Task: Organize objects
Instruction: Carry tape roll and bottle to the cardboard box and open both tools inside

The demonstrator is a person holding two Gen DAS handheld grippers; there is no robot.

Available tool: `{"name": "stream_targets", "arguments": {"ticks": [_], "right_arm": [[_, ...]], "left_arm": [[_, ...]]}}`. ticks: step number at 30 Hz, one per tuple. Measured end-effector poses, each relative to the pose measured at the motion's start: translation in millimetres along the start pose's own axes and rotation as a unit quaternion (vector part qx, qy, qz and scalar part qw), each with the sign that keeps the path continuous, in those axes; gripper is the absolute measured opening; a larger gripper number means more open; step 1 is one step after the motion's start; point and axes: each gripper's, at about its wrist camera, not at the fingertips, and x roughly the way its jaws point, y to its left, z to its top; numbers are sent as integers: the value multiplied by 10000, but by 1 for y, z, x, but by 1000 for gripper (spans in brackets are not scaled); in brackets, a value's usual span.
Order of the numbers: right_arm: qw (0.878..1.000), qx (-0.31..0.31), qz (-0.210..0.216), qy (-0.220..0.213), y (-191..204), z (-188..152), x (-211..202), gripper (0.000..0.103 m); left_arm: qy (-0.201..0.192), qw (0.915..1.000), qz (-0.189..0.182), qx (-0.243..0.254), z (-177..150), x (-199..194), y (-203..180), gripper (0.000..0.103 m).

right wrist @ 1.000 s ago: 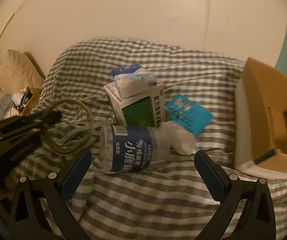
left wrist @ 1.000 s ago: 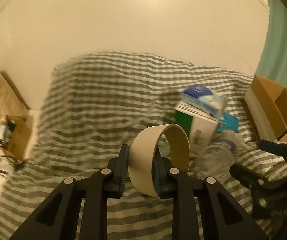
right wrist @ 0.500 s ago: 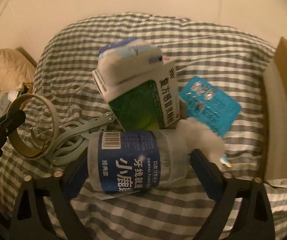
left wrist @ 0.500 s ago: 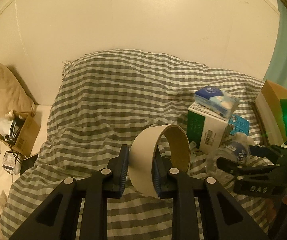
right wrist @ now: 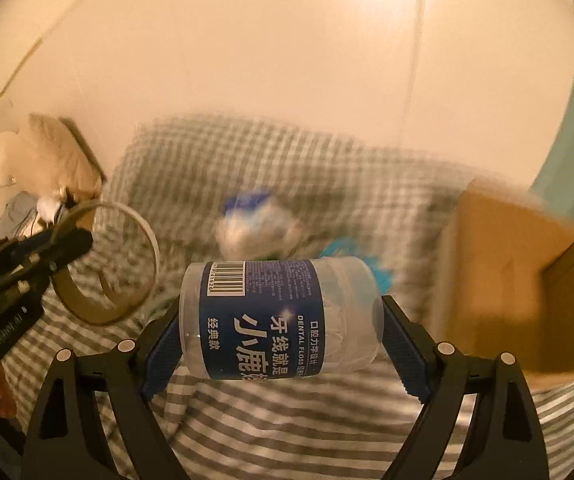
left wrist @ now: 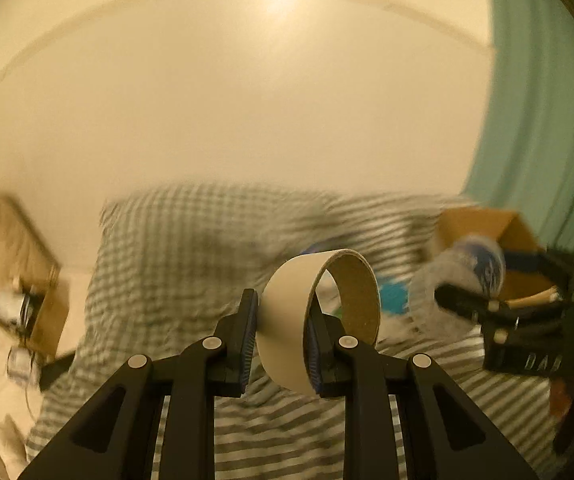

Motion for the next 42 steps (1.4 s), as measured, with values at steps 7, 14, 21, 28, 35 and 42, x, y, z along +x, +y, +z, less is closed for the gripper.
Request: {"name": "stream_targets", "arguments": {"ticks": [7,14,21,28,35,42], "right_arm": [[9926,-349,-807,-835,-63,33,-115,89],[9858,239,-1177,-1177,-154,38,-143,89],[9880,581,-1086,-931,-206,34,-88,89],[9894,768,-1151,-446,-245,15,-28,89],[9873,1163,-972,-481,-255,8,-12,89],[9851,1297,-843,-755,-261,0,-37,100]], "left_arm": [[-481,9967,-455,462,56,-27,-88,22],[-250,9906,-1132,730,79,13,-186,21],[210,9878,-1234,929,74,86,-251,21],[621,9849,-1309,949,51,136,-269,21],[990,9821,-1347,874,40,158,-268,28],[929,9858,-1248,629,46,140,-256,82]]}}
